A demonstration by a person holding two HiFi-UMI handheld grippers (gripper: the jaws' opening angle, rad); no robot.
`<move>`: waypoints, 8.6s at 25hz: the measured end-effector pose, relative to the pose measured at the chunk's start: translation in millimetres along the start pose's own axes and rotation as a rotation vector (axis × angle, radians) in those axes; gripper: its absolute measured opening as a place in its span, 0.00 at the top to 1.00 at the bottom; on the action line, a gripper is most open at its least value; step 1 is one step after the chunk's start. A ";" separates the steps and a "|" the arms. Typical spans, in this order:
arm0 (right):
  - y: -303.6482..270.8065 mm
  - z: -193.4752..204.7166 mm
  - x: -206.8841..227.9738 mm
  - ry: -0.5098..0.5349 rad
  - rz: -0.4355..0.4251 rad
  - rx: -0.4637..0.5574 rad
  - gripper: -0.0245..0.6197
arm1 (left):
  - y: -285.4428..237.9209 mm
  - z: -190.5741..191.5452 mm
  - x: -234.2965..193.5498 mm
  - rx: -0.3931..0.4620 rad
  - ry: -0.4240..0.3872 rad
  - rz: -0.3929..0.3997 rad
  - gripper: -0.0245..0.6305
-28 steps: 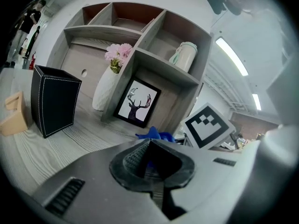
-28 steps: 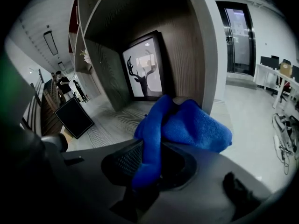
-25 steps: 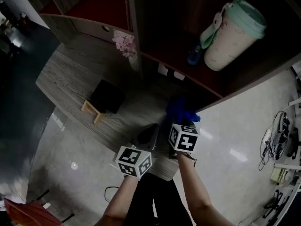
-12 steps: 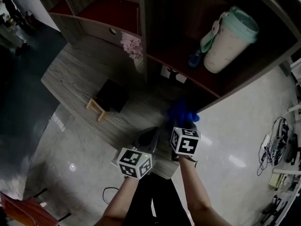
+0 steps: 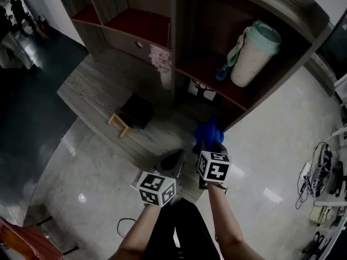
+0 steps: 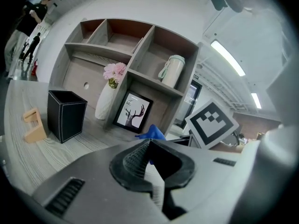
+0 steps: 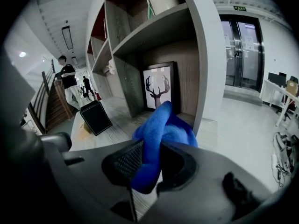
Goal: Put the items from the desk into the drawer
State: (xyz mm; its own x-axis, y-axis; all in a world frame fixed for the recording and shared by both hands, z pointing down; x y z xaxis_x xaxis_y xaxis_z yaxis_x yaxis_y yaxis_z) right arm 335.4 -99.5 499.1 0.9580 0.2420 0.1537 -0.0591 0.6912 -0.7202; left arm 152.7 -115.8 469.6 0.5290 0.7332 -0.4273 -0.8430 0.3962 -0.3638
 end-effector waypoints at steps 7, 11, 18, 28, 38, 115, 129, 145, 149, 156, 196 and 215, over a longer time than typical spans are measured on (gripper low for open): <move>26.4 8.2 -9.8 0.024 -0.016 0.011 0.83 | 25.2 1.1 11.3 0.005 -0.006 -0.020 0.95; 40.6 12.1 -15.5 0.046 -0.023 0.013 0.83 | 37.9 1.9 18.9 0.003 -0.013 -0.029 0.95; 67.5 16.7 -23.3 0.084 -0.037 0.025 0.83 | 54.3 2.4 33.4 0.004 -0.028 -0.026 0.95; 94.1 27.4 -38.3 0.103 -0.077 0.055 0.83 | 72.1 1.9 45.6 0.014 -0.064 -0.039 0.95; 96.3 41.9 -53.0 0.124 -0.110 0.046 0.83 | 91.0 16.8 41.1 0.014 -0.055 -0.088 0.95; -8.4 225.3 -208.4 0.825 -0.501 -0.315 0.82 | 198.7 205.8 -68.5 0.026 0.303 -0.507 0.95; -38.5 243.5 -198.9 0.868 -0.483 -0.356 0.78 | 195.6 219.1 -69.5 0.010 0.292 -0.511 0.95; -21.7 238.2 -201.5 0.846 -0.473 -0.324 0.62 | 196.9 204.9 -67.7 0.011 0.275 -0.494 0.95; -16.5 236.2 -204.7 0.829 -0.507 -0.349 0.63 | 198.2 201.6 -66.5 0.018 0.263 -0.494 0.95; -12.0 225.8 -208.6 0.784 -0.532 -0.328 0.69 | 199.8 198.2 -63.1 0.012 0.258 -0.495 0.95; 126.3 31.6 -243.7 0.483 -0.639 0.328 0.94 | 230.4 6.0 -20.7 0.239 -0.001 -0.442 0.95; 156.2 22.5 -152.5 0.337 -0.352 0.413 0.94 | 151.4 -25.6 34.8 0.176 -0.121 -0.136 0.95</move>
State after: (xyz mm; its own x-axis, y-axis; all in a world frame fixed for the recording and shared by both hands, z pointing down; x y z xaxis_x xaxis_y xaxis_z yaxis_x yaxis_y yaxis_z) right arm 173.7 -13.2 378.4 0.9715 -0.2283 0.0638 0.2364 0.9121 -0.3351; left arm 46.0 -44.4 378.4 0.6323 0.7231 -0.2783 -0.7743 0.5781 -0.2573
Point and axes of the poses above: the fingertips, and each gripper's own axes: y backward along the fingers, x to its right, z out of its underside, the point moved 10 cm from there along y, backward along the fingers, and after that the axes turned 3 degrees about -x, right-handed, at the moved point
